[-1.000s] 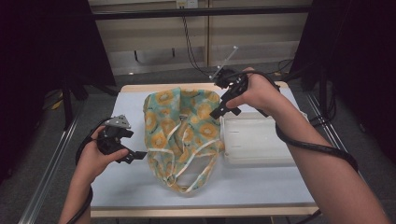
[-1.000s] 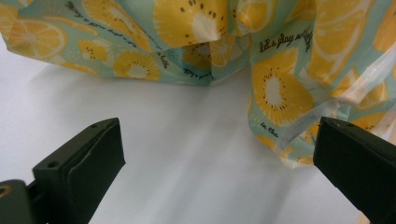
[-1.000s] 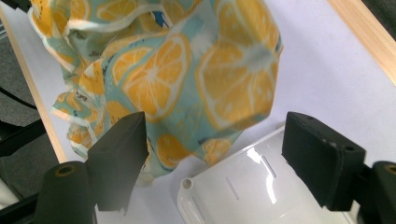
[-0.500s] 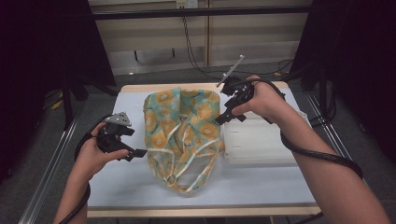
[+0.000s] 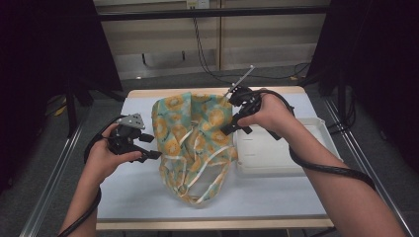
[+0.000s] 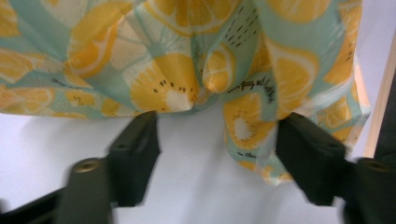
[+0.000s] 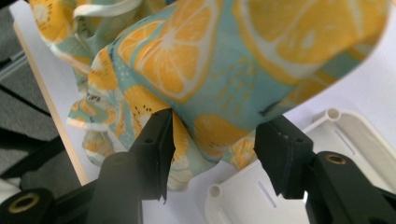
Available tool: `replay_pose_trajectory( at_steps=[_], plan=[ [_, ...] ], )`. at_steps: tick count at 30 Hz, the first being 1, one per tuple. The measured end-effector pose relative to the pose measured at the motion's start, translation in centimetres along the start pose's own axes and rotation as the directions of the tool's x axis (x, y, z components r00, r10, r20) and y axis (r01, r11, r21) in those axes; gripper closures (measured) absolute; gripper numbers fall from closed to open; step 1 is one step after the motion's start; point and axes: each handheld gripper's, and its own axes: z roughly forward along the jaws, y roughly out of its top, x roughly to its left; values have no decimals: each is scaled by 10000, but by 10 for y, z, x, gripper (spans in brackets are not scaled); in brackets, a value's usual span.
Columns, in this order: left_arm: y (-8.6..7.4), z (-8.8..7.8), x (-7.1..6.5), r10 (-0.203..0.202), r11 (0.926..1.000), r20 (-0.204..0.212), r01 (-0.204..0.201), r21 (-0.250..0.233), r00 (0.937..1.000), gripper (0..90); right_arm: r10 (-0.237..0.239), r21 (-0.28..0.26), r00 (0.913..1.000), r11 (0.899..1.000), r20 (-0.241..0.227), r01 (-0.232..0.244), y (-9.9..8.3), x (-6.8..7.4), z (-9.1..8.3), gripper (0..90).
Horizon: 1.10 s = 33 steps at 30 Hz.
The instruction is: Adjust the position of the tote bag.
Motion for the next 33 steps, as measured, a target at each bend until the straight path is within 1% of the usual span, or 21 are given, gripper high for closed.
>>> replay_pose_trajectory(
  at_steps=[2,3,4,5,6,7,8,9,11,12,13,14,16,17,19,20,22,24,27,29,33],
  plan=[
    [2,-1,1,-121,9998,136,123,-137,9998,470,-3,22,10000,10000,6,3,1,-2,-1,609],
    [4,-1,1,-132,9998,96,133,-168,9999,479,90,-103,9999,9999,-52,-90,2,-2,-1,641],
    [4,-1,1,-132,9998,96,133,-168,9999,509,90,-103,9999,9999,-52,-90,2,-2,-1,641],
    [7,-1,2,-121,9999,53,121,-4,9999,563,184,-122,9996,9998,-200,-186,4,-3,-2,701],
    [8,-1,3,-119,9999,-48,119,-59,9999,576,328,-163,9992,9993,-237,-332,6,-2,-2,733],
    [8,-1,3,-119,9999,-48,119,-59,9999,634,328,-163,9992,9993,-237,-332,6,-2,-2,733],
    [10,-2,4,-111,9999,162,111,-27,9998,634,248,-118,9995,9996,-183,-250,7,-3,-3,785],
    [11,-2,5,-286,9995,186,288,-96,9994,719,504,-133,9986,9986,-177,-506,10,-3,-5,867],
    [12,-6,5,-413,9990,215,417,-167,9989,801,672,-103,9975,9977,-232,-674,11,-3,-9,900],
    [12,-6,5,-413,9990,215,417,-167,9989,803,673,-231,9976,9974,-185,-677,12,-4,-11,900],
    [11,-9,6,-719,9964,199,727,-438,9972,816,633,-178,9979,9978,-166,-636,12,-4,-13,900],
    [11,-9,6,-719,9964,199,727,-438,9972,838,678,-73,9976,9977,-152,-679,12,-4,-14,900],
    [8,-14,11,-1094,9921,29,1093,-613,9940,858,718,-13,9974,9974,-26,-718,12,-3,-16,900],
    [7,-15,11,-1217,9905,85,1220,-637,9925,875,666,29,9978,9978,-21,-666,12,-4,-17,900],
    [6,-16,13,-1310,9892,32,1309,-656,9914,881,763,-10,9971,9971,-17,-763,12,-4,-19,900],
    [5,-18,14,-1261,9905,-5,1259,-554,9920,893,852,-94,9963,9963,-86,-853,12,-5,-21,900],
    [2,-21,19,-1695,9842,-55,1690,-528,9855,900,1150,-169,9934,9932,-38,-1151,9,-11,-27,900],
    [0,-23,23,-1955,9794,-154,1944,-546,9806,900,1302,-236,9915,9912,-62,-1304,5,-16,-32,900],
    [-1,-25,26,-2081,9764,-128,2069,-621,9780,900,1569,-318,9876,9872,106,-1565,-1,-25,-37,900],
    [0,-28,28,-2298,9710,-131,2284,-711,9731,900,1752,-369,9843,9840,192,-1744,-5,-30,-40,900],
    [0,-24,34,-2420,9689,-224,2404,-592,9700,900,1900,-306,9810,9815,389,-1889,-10,-39,-43,900]
  ],
)
